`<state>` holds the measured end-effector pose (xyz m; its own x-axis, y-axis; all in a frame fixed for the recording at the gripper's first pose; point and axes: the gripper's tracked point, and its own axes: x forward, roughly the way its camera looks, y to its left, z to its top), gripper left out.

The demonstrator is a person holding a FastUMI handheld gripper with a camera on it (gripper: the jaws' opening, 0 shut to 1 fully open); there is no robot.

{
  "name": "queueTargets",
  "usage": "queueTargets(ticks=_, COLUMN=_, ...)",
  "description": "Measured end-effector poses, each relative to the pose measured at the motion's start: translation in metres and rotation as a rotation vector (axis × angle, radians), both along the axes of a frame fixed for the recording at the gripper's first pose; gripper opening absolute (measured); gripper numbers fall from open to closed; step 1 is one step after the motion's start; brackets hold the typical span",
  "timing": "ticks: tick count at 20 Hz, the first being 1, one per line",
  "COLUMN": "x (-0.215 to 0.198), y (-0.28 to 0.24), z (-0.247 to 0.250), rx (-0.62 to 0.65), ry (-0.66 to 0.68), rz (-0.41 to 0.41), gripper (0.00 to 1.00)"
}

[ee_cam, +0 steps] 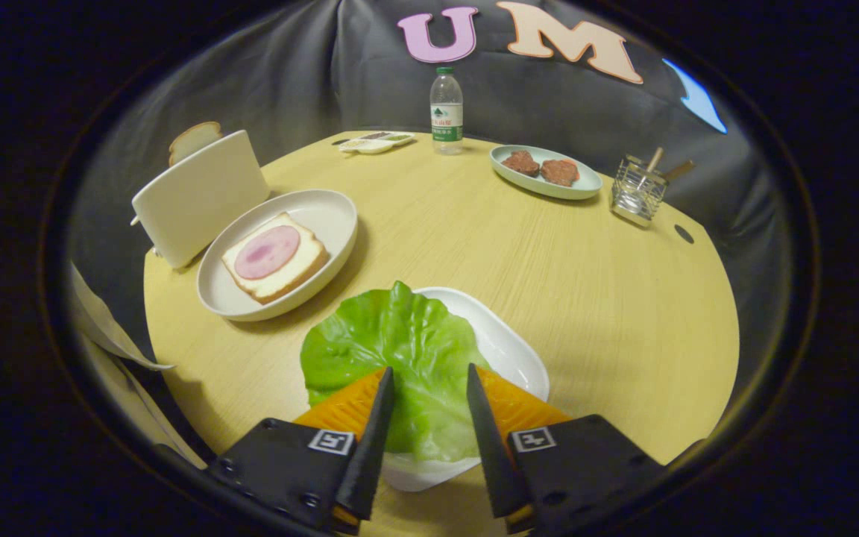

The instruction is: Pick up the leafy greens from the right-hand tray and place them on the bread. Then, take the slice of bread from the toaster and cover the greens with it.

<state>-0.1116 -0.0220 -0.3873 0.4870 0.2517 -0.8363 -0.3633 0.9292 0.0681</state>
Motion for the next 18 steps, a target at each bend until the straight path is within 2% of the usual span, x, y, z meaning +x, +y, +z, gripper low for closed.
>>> queueTargets(ticks=5, x=0.001, y=0.003, z=-0.001, rx=-0.029, ry=-0.011, rz=0.015, gripper=0.31)
queueTargets(ticks=7, x=-0.001, y=0.004, z=-0.001, rx=-0.023, ry=0.006, rz=0.018, gripper=0.31)
queueTargets(ticks=13, x=0.0, y=0.006, z=0.004, rx=-0.048, ry=-0.011, rz=0.026, gripper=0.03)
queueTargets(ticks=18, x=0.012, y=0.01, z=0.022, rx=-0.02, ry=-0.052, rz=0.003, gripper=0.03)
